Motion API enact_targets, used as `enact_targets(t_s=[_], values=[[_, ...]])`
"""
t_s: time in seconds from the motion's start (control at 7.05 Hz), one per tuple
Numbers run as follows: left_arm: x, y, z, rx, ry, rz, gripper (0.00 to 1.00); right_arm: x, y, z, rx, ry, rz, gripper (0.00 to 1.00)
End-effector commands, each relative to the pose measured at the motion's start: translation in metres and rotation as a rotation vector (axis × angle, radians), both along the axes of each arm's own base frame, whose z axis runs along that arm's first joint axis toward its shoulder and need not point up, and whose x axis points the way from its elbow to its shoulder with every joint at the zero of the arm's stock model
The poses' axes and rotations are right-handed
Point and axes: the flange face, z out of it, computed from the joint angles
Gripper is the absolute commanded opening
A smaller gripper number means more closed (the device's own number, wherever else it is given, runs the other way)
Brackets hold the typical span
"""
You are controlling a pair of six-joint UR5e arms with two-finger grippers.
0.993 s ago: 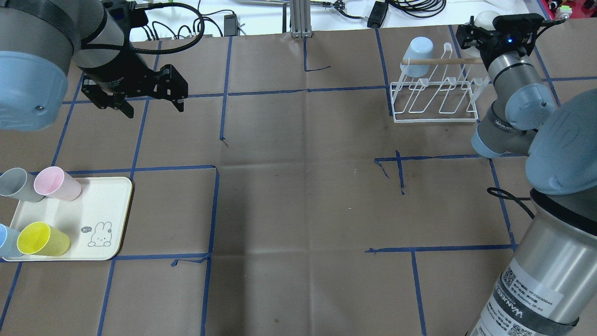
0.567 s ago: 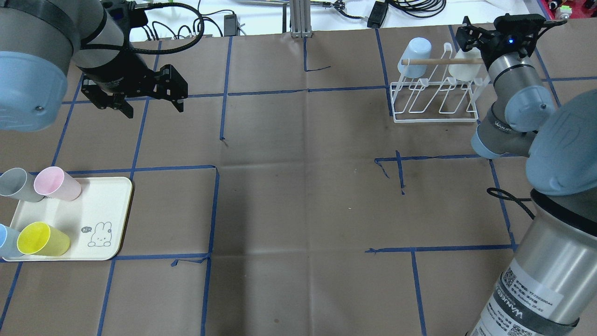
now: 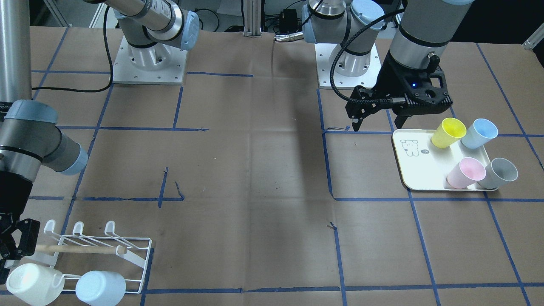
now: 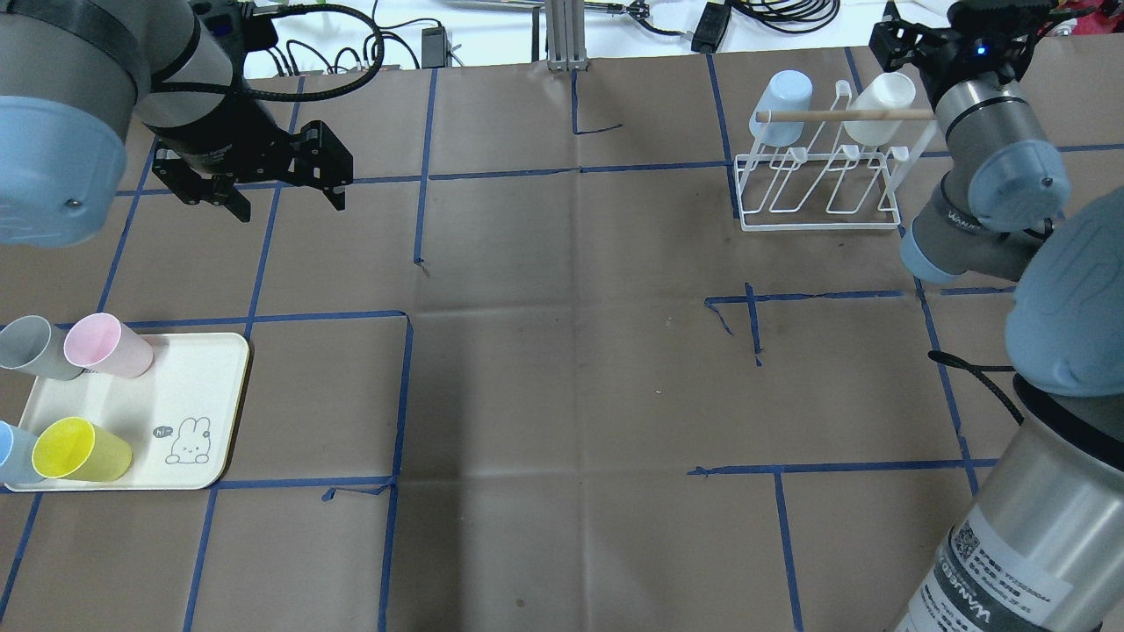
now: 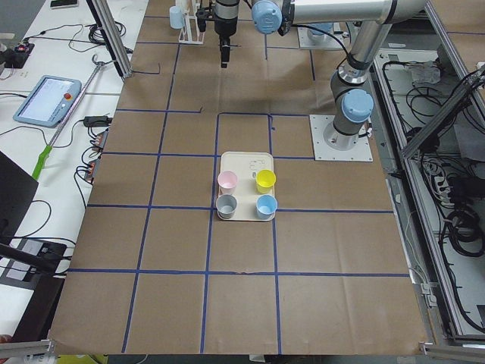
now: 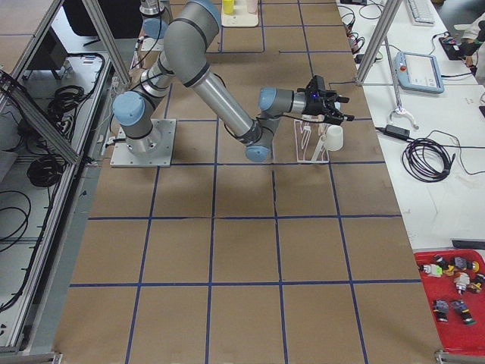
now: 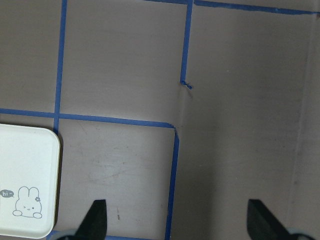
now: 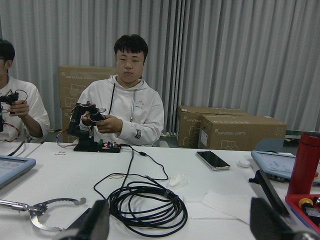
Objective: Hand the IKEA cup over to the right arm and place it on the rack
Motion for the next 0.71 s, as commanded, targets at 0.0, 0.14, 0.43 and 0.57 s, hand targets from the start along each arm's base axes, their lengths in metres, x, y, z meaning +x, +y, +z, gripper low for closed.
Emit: enact_targets(t_s=[0.0,0.14,0.43,0.57], values=[[0.000,0.001,0.001,-0.002,0.001,0.000,1.00,0.000,0.001,0.040,0.057,-0.028,-0.003,1.00],[0.000,-0.001,-0.001,0.002,0.000,0.000,1.00,0.001,-0.001,0.057,0.143,-0.060,0.000,1.00],[0.000,0.000,-0.002,0.010,0.003,-0.008,1.00,0.016,0.011,0.102,0.426,-0.154,0.015,1.00],[0.000,0.001,-0.005,0.030,0.001,-0.014,1.00,0.037,0.022,0.109,0.604,-0.203,0.041,1.00]])
